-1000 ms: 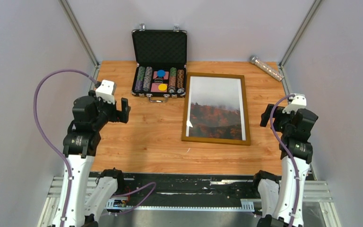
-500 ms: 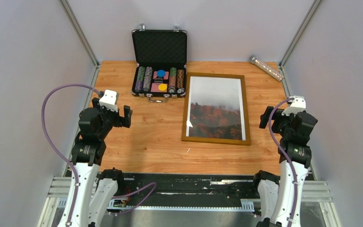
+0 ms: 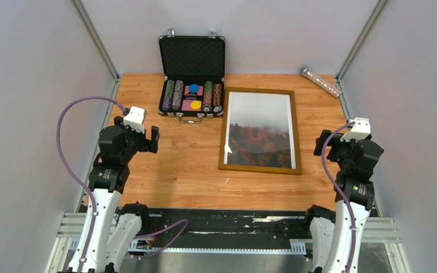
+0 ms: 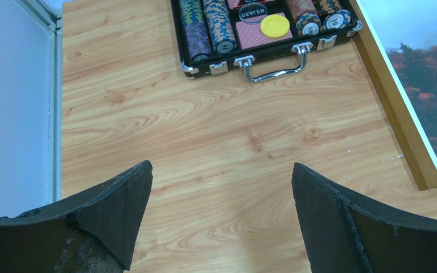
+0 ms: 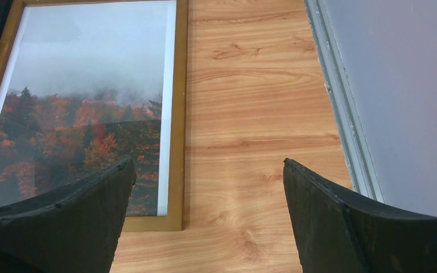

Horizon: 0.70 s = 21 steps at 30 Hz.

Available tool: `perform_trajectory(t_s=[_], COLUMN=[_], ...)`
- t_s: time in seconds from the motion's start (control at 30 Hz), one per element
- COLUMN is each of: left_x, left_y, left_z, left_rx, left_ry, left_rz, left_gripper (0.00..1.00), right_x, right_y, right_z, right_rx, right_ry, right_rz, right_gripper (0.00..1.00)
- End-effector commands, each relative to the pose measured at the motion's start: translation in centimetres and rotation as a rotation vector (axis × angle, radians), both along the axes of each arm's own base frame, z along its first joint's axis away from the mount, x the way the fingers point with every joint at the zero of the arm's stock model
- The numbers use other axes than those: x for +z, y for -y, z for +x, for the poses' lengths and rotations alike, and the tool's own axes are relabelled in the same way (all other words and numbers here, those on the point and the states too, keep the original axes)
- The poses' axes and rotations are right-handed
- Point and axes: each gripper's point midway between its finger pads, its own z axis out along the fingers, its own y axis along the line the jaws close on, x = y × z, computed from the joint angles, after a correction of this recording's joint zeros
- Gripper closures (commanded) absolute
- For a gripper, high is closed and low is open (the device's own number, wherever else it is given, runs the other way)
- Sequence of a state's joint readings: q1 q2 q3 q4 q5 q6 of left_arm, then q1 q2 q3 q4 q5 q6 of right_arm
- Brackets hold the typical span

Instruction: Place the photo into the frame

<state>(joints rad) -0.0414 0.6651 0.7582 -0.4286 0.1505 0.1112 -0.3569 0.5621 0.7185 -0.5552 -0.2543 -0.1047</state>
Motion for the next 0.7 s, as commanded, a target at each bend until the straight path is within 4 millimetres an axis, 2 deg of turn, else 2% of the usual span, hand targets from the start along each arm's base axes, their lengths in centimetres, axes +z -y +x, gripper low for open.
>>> perform_trajectory(t_s=[0.0,0.67], left_x=[1.21,1.09], left_y=[-0.44,-0.27], left_z=[0.45,0.19], left_rx=[0.01,-0.011], left_ry=[0.052,0.056], left_rz=[0.021,0.035], left_gripper=[0.0,0.0], right_x=[1.42,1.02], right_y=[0.71,0.64], right_z=[0.54,0.39], right_rx=[-0.033,-0.023], right_ry=[0.062,0.062], right_rz=[-0.018,-0.033], right_gripper=[0.0,0.0])
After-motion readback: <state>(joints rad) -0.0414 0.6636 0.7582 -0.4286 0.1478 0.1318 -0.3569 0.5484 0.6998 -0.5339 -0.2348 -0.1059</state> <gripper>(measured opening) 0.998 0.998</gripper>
